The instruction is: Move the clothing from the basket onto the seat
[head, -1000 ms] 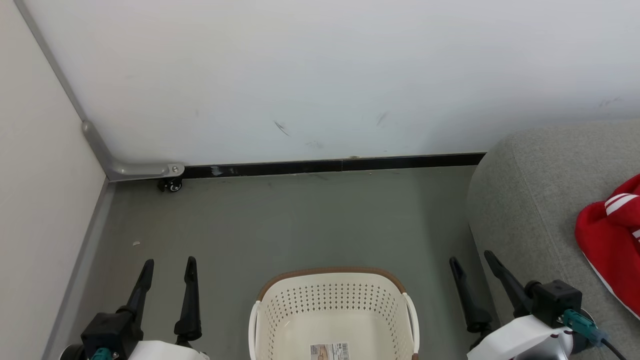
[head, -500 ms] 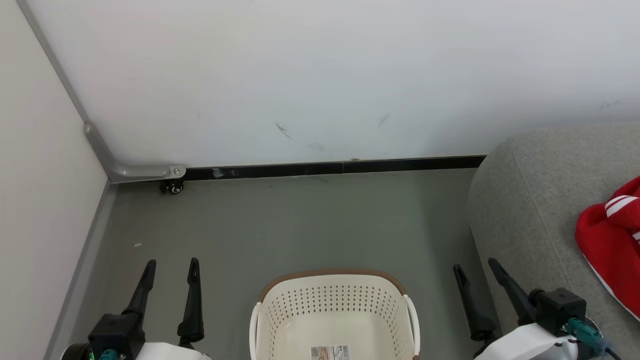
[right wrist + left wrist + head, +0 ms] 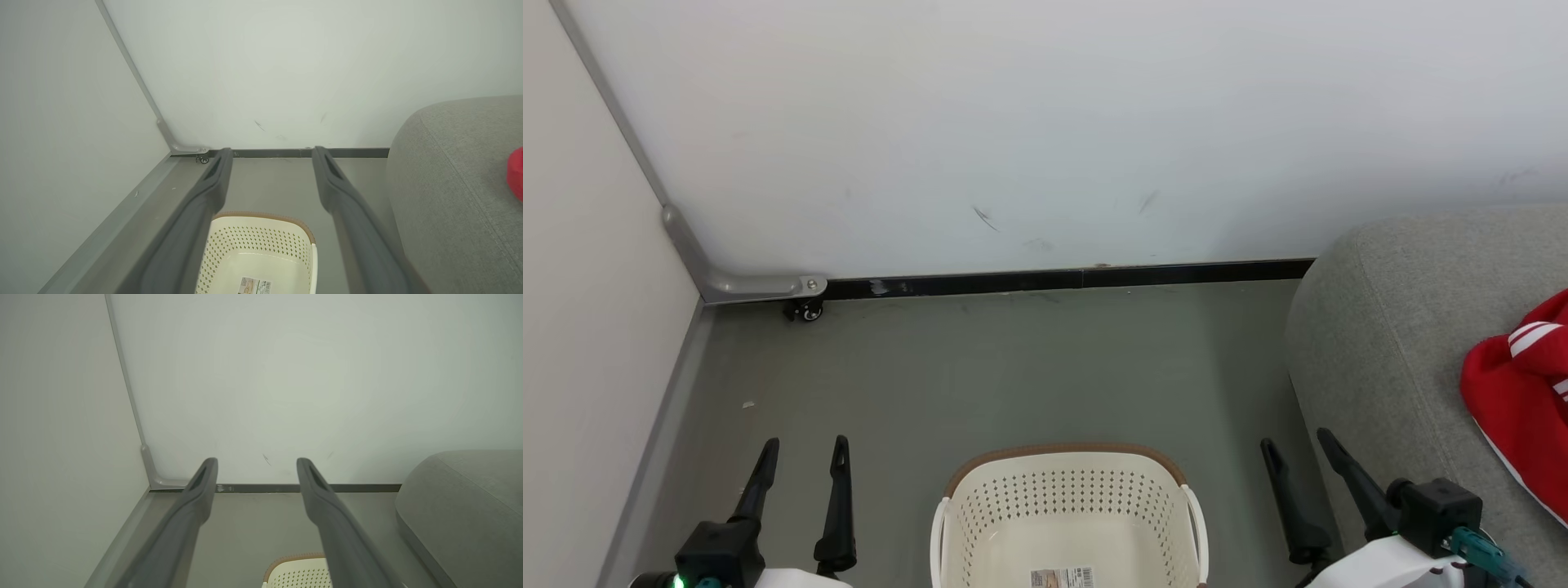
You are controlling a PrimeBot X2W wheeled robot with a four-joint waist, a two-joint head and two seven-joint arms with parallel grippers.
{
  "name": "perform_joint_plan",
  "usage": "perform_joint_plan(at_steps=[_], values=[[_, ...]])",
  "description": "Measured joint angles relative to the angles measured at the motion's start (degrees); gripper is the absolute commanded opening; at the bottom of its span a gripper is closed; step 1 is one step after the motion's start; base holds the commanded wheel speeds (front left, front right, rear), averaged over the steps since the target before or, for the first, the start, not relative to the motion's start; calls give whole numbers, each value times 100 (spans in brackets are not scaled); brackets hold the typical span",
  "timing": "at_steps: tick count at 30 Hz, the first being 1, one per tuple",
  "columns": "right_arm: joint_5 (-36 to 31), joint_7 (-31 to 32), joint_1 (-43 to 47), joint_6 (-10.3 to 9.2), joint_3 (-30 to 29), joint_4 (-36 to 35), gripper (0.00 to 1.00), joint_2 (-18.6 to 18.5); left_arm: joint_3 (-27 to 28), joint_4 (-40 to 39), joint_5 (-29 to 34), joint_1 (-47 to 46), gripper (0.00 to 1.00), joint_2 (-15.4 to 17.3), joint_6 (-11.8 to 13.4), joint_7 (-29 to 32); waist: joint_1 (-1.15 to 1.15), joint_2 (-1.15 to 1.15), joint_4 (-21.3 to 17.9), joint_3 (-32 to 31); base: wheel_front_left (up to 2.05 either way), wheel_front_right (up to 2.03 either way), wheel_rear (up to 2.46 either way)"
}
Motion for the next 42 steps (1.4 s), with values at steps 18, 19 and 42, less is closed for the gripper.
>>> perform_joint_plan(at_steps=[18, 19, 42], values=[[73, 51, 22, 0, 8, -109, 100, 1, 40, 48, 47, 51, 100, -88, 51, 0, 0, 0, -8, 12, 0, 0, 0], [73, 53, 23, 0, 8, -112, 100, 1, 45, 51, 48, 51, 100, -91, 52, 0, 0, 0, -9, 14, 0, 0, 0], [1336, 90, 312, -9, 31, 87, 0, 27, 200, 319, -1176, 222, 0, -359, -171, 222, 2, 0, -5, 58, 0, 0, 0]])
